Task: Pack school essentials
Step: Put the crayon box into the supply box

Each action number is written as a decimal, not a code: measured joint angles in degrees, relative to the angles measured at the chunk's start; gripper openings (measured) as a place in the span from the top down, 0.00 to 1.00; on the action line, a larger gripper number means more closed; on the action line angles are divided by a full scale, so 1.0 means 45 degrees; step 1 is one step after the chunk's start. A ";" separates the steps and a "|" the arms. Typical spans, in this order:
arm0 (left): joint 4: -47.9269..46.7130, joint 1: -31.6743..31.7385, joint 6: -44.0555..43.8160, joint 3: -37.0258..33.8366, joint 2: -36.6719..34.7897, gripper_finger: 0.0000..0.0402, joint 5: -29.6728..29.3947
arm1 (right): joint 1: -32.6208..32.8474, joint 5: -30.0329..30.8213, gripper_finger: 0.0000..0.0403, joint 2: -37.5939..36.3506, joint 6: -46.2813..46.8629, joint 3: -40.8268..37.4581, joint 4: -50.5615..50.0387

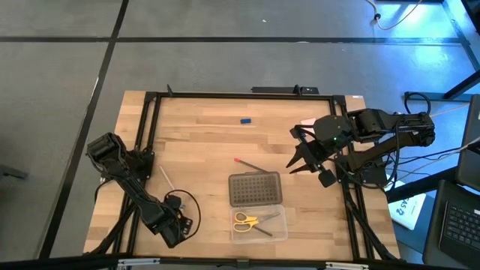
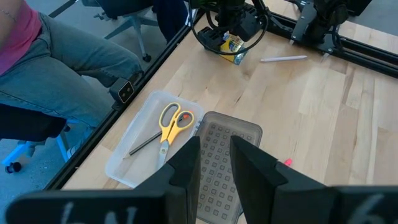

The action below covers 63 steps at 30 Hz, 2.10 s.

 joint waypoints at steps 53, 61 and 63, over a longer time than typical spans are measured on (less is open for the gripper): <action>0.4464 0.5096 2.2336 0.4734 0.0573 0.25 -0.3028 | 0.0000 -0.0004 0.78 -0.0005 0.0001 0.0000 0.0254; 0.5509 0.5156 2.3346 0.4747 0.1246 0.25 -0.2433 | 0.0000 -0.0003 0.78 -0.0005 0.0010 0.0000 0.0281; 0.5664 0.5172 2.3338 0.4743 0.1493 0.25 -0.2426 | 0.0000 -0.0006 0.78 -0.0005 0.0009 0.0000 0.0281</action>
